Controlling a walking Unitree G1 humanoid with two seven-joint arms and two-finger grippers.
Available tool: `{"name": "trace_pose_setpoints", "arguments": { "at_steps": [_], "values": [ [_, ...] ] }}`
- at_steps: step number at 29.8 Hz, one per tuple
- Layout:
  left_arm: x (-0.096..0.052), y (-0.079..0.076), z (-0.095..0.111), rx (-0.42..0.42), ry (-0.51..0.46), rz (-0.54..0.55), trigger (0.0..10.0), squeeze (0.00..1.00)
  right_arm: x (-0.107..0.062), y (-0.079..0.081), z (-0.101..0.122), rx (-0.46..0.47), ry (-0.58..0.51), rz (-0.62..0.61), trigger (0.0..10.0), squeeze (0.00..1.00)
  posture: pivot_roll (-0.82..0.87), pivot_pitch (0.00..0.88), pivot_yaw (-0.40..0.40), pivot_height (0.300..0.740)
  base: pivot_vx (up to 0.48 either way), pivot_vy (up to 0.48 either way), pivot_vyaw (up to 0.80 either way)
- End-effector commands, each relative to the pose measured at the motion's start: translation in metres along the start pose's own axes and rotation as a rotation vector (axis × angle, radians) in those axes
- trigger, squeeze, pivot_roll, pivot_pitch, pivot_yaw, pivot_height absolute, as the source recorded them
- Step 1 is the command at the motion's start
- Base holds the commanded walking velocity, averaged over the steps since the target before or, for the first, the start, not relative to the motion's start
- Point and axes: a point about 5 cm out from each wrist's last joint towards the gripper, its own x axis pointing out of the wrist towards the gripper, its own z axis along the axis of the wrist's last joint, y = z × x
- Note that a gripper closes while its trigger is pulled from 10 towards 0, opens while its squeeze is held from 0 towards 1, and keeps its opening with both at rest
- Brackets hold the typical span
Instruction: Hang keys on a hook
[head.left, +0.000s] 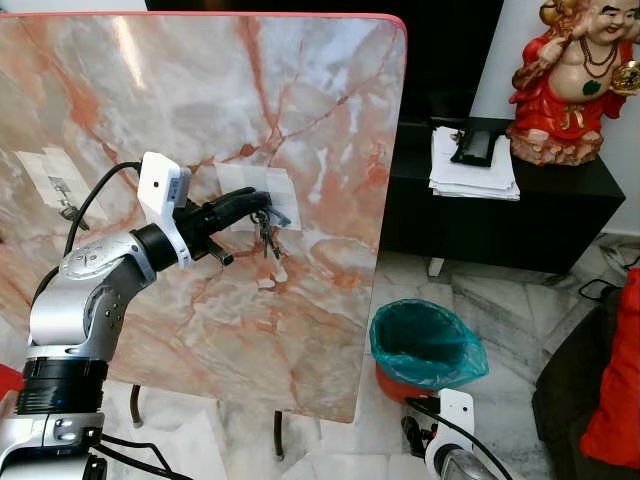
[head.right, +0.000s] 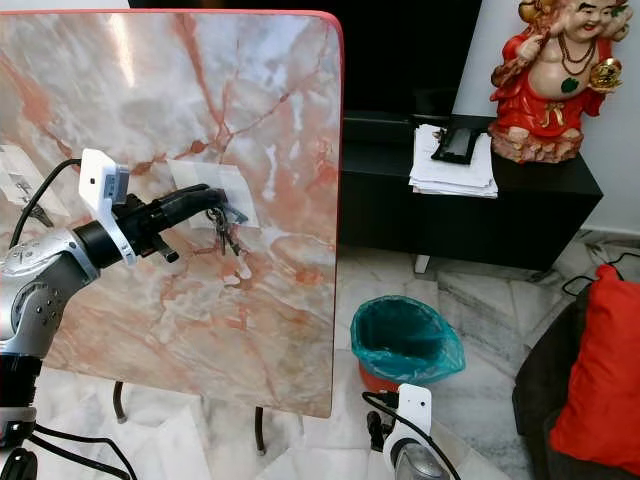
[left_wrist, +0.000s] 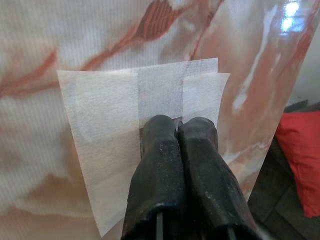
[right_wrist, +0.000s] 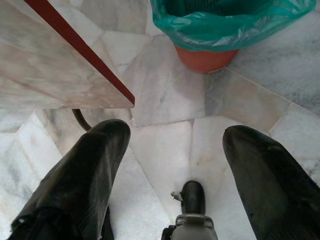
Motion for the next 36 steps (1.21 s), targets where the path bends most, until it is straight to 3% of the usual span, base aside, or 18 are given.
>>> {"name": "trace_pose_setpoints", "arguments": {
  "at_steps": [1,19,36],
  "values": [
    [-0.004,0.009,0.013,0.056,-0.027,0.049,10.0,0.0,0.0,0.002,-0.001,-0.001,-0.001,0.003,10.0,0.0,0.0,0.004,0.033,0.74,0.0,0.0,0.0],
    [-0.002,0.007,0.009,0.06,-0.016,0.032,10.0,0.0,0.0,0.003,0.0,0.0,-0.007,0.004,10.0,0.0,0.0,0.012,0.04,0.74,0.0,0.0,0.0],
    [0.004,-0.006,-0.007,0.035,0.023,-0.023,10.0,0.0,0.0,0.003,0.001,-0.011,-0.015,-0.006,10.0,0.0,0.0,0.017,0.04,0.74,0.0,0.0,0.0]
  ]
}}
